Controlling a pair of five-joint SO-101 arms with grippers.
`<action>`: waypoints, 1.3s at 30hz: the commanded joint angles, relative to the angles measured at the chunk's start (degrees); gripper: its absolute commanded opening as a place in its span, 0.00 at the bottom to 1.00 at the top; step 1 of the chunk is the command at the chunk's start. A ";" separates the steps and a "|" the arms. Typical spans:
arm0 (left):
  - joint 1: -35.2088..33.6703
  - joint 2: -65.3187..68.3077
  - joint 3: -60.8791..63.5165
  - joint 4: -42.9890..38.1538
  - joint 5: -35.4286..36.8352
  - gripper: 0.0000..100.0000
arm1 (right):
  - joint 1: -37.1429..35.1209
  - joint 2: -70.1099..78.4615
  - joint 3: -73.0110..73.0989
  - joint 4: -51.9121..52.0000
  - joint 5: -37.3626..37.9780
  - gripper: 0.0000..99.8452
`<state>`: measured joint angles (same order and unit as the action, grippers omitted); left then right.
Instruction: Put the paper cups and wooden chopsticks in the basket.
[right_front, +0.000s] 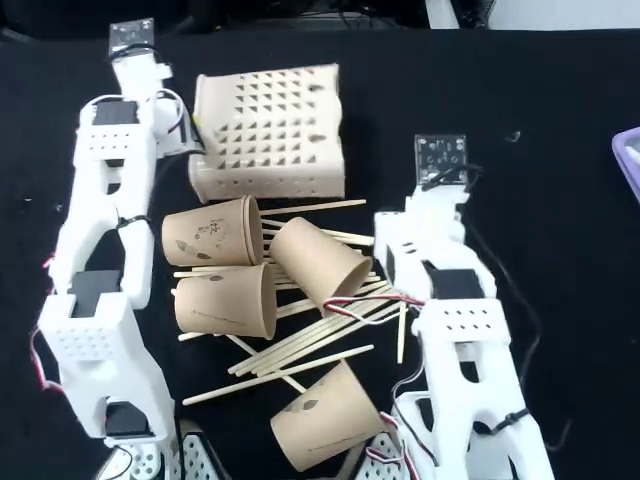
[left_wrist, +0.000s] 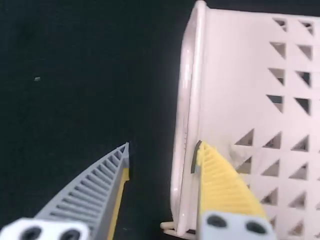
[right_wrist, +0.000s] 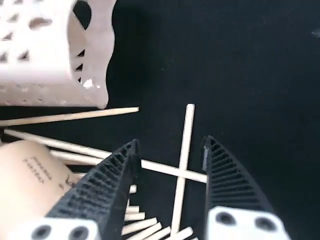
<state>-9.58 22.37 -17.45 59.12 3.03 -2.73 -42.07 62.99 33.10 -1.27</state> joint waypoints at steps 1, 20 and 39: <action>-5.58 0.79 0.13 0.62 -0.26 0.21 | -1.58 0.04 -0.22 -1.49 -0.44 0.20; -17.19 -4.48 -3.91 9.14 0.18 0.21 | -1.32 -0.04 0.04 -1.58 -0.44 0.20; -4.00 -11.96 -27.82 29.80 6.24 0.21 | -1.23 0.04 0.13 -1.32 -0.44 0.20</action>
<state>-15.65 9.63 -43.12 90.86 8.66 -3.69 -41.98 63.25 33.01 -1.27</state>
